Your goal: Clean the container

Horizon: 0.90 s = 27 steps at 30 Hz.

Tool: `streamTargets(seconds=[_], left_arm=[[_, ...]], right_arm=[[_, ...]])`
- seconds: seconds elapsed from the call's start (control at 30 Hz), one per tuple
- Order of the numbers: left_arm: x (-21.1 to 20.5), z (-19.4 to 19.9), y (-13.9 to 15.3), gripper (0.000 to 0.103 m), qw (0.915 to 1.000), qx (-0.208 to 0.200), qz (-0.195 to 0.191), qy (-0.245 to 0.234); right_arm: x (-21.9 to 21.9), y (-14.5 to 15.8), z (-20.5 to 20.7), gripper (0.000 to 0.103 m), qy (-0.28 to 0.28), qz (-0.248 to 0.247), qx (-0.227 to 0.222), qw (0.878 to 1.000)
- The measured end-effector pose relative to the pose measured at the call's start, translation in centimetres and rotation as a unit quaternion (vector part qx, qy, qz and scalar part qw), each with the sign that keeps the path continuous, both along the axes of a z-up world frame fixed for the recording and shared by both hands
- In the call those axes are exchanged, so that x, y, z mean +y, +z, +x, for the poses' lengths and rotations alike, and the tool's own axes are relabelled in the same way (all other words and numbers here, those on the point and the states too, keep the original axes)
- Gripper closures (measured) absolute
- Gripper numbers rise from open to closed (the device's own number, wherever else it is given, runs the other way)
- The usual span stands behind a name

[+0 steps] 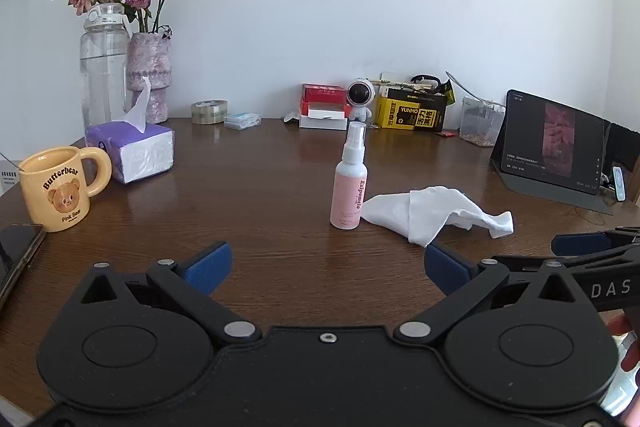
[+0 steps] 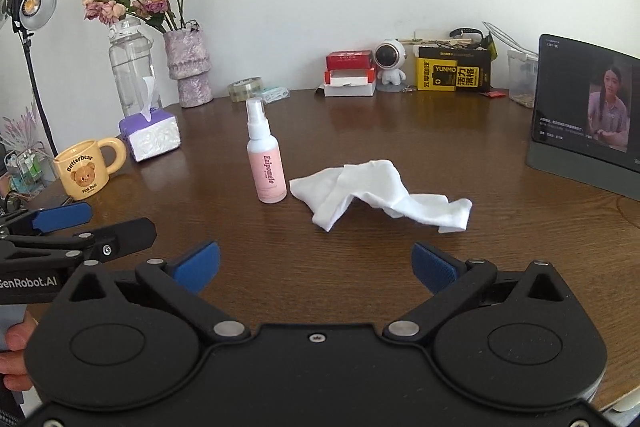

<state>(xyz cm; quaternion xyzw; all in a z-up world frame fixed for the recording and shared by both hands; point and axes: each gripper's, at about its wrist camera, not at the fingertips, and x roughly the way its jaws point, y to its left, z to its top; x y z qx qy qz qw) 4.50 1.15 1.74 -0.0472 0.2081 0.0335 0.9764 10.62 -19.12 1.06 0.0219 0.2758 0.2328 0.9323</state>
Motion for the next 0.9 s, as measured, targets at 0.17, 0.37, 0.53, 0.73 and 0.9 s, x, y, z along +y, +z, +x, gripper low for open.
streamTargets(seconds=[0.17, 0.37, 0.53, 0.73, 0.9], left_arm=[[-0.42, -0.28, 0.05, 0.0, 0.9999, 0.005, 0.01, 0.005], [-0.57, -0.11, -0.24, 0.0, 0.9998, 0.013, 0.011, 0.01], [-0.71, -0.03, -0.33, 0.0, 0.9997, 0.017, 0.011, 0.009], [-0.87, 0.01, -0.33, 0.0, 0.9997, 0.02, 0.011, 0.009], [-0.69, 0.0, -0.36, 0.0, 0.9997, 0.02, 0.011, 0.008]], right_arm=[[-0.27, -0.46, -0.49, 0.0, -0.004, 0.004, 0.018, 1.0], [-0.43, -0.61, -0.63, 0.0, -0.007, 0.004, 0.018, 1.0], [-0.74, -0.7, -0.67, 0.0, -0.006, 0.006, 0.02, 1.0], [-0.54, -0.78, -0.66, 0.0, -0.007, 0.005, 0.022, 1.0], [-0.5, -0.77, -0.79, 0.0, -0.008, 0.004, 0.021, 1.0]])
